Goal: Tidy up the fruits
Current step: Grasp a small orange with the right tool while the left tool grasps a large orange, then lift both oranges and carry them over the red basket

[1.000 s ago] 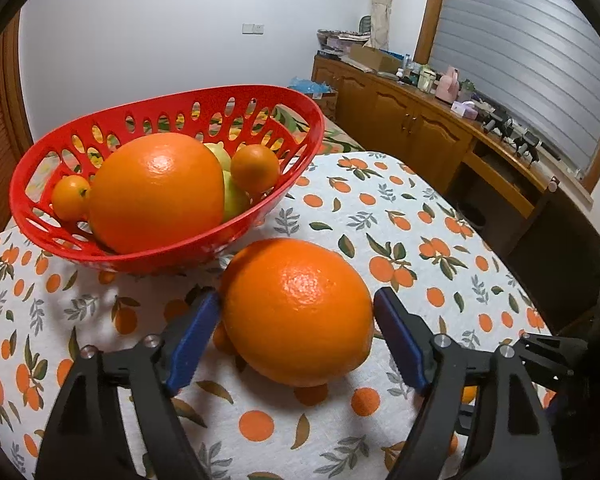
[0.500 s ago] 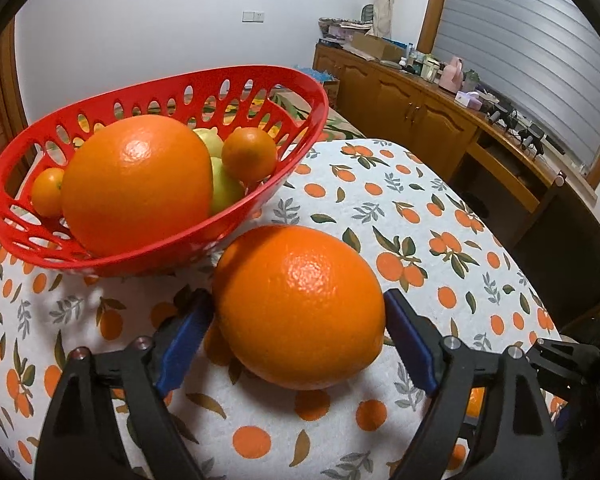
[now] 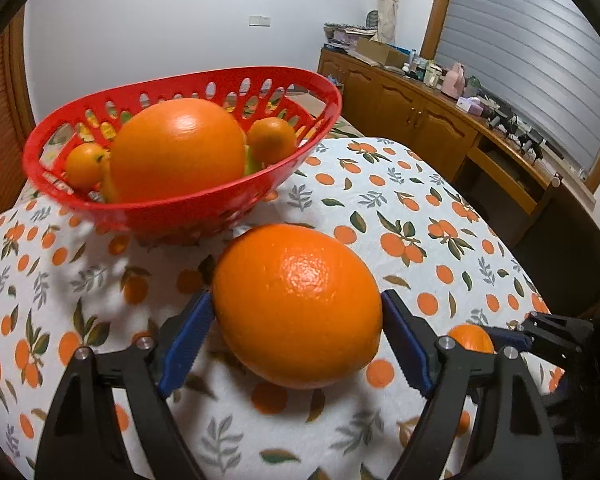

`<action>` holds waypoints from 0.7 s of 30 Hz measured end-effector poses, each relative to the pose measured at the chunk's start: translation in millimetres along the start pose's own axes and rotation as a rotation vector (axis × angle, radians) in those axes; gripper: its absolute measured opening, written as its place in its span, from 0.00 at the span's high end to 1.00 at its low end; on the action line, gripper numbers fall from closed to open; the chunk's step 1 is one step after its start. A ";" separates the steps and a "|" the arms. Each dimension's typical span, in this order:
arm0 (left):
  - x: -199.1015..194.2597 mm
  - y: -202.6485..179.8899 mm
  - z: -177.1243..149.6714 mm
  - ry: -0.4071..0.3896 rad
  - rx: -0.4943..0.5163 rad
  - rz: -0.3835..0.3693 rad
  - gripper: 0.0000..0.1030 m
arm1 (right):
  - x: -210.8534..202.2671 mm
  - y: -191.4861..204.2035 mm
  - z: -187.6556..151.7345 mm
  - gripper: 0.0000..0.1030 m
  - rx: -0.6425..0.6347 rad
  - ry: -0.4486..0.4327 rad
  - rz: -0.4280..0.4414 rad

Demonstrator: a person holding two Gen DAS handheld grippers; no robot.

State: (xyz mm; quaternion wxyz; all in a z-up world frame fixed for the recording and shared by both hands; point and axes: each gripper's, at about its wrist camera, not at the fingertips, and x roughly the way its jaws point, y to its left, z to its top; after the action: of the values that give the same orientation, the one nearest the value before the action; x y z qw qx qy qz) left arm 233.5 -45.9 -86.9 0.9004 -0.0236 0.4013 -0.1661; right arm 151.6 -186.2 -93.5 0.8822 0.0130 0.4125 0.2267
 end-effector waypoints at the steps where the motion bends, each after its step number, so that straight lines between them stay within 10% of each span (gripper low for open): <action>1: -4.0 1.6 -2.1 -0.006 -0.004 -0.002 0.20 | 0.0 0.2 0.1 0.58 0.000 0.000 -0.002; 21: -90.3 13.0 -11.2 -0.146 -0.020 -0.012 0.20 | -17.2 4.2 26.4 0.58 -0.025 -0.059 -0.010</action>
State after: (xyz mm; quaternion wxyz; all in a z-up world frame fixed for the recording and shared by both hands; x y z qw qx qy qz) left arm 172.7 -3.8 -32.2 0.9260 -0.0470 0.3360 -0.1653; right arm 159.7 -185.2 -62.7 0.8952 0.0066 0.3833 0.2271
